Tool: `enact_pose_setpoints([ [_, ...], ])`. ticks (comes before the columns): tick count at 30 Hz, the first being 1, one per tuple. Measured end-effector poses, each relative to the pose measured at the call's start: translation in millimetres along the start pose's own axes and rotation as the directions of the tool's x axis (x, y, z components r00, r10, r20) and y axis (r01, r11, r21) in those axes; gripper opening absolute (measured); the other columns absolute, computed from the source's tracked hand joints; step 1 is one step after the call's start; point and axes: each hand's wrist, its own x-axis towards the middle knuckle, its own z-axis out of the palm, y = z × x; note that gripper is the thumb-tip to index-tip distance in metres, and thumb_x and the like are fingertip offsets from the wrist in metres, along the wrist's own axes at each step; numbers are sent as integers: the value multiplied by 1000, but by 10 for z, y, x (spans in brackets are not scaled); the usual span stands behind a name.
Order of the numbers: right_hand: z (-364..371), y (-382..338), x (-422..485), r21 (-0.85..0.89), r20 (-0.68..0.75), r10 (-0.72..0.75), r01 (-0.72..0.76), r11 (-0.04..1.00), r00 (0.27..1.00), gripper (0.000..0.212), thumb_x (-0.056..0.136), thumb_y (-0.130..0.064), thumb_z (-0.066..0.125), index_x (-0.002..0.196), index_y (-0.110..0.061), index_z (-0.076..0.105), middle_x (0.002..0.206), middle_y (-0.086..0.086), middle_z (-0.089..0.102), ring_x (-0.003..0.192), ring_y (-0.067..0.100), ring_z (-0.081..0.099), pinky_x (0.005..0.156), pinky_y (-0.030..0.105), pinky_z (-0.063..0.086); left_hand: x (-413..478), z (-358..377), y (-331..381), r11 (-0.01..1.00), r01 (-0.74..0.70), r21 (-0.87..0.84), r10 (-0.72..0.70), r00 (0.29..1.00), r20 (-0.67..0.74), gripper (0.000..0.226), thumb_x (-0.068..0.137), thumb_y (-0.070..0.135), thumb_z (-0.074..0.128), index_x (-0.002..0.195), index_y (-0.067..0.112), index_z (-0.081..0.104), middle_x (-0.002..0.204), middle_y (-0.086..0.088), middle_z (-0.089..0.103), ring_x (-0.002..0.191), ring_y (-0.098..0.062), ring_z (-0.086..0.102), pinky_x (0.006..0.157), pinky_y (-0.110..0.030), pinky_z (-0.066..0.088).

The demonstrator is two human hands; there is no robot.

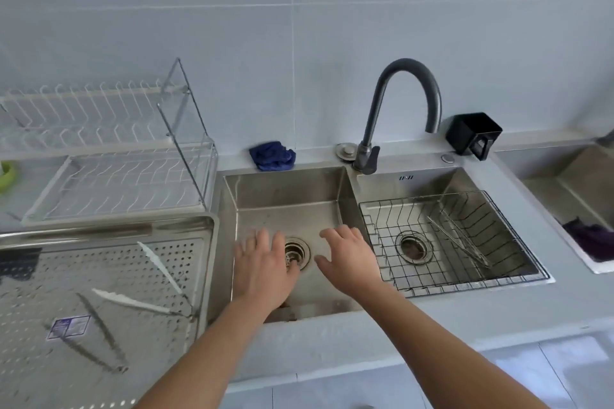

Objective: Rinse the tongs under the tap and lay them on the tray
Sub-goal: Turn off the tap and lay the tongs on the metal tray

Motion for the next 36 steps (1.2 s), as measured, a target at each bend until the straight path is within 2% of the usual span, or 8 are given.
enact_pose_setpoints([
  [5, -275, 799, -62, -6, 6, 51, -51, 999, 999, 46, 90, -38, 63, 132, -18, 57, 127, 3, 59, 123, 28, 50, 91, 37, 48, 208, 68, 829, 999, -35, -17, 35, 999, 19, 63, 95, 54, 42, 147, 18, 40, 151, -16, 40, 148, -36, 29, 115, -51, 31],
  [10, -515, 1466, -132, 0, 0, 126, -126, 992, 992, 47, 94, -38, 62, 138, -20, 55, 129, 1, 60, 124, 25, 49, 94, 39, 50, 391, 148, 1450, 997, -76, -33, 77, 997, 30, 64, 94, 52, 44, 147, 15, 42, 151, -18, 42, 148, -37, 31, 114, -52, 32],
  [16, -616, 1981, -146, 22, -12, 263, -263, 965, 965, 40, 93, -38, 62, 130, -24, 60, 121, -3, 64, 117, 22, 54, 87, 35, 49, 718, 329, 1853, 983, -165, -77, 167, 986, 22, 69, 95, 54, 44, 152, 16, 36, 154, -17, 40, 148, -36, 30, 118, -52, 31],
  [21, -609, 2289, -79, -13, 22, 384, -384, 923, 923, 31, 95, -31, 60, 124, -21, 61, 115, 0, 67, 109, 23, 59, 79, 34, 52, 1012, 523, 2031, 971, -216, -104, 221, 974, 45, 65, 93, 50, 47, 148, 15, 43, 155, -19, 40, 150, -38, 26, 119, -53, 28],
  [24, -581, 2557, -13, -43, 25, 464, -463, 886, 886, 34, 96, -31, 60, 128, -20, 59, 120, 0, 65, 115, 22, 57, 84, 37, 55, 1187, 695, 2137, 965, -221, -139, 230, 972, 49, 65, 92, 49, 53, 146, 14, 45, 157, -22, 37, 151, -41, 23, 121, -55, 25],
  [29, -523, 3019, 160, -83, 59, 566, -561, 824, 822, 40, 95, -29, 60, 132, -17, 57, 132, 4, 58, 124, 26, 48, 85, 38, 51, 1140, 1081, 2305, 973, -137, -184, 168, 971, 167, 76, 95, 53, 45, 158, 15, 24, 168, -20, 14, 157, -39, -2, 125, -56, 14],
  [32, -441, 3250, 276, -114, 103, 575, -564, 818, 812, 53, 96, -39, 64, 140, -13, 49, 140, 10, 50, 129, 32, 42, 97, 41, 47, 1116, 1175, 2342, 982, -119, -150, 137, 983, 118, 78, 90, 53, 49, 156, 12, 35, 165, -22, 25, 156, -41, 7, 124, -57, 20],
  [36, -330, 3404, 382, -134, 149, 566, -551, 824, 811, 68, 95, -48, 65, 147, -11, 41, 147, 13, 45, 135, 35, 40, 107, 44, 43, 1133, 1256, 2349, 985, -125, -119, 133, 989, 64, 79, 89, 53, 48, 156, 14, 34, 166, -22, 22, 156, -40, 8, 124, -55, 21],
])
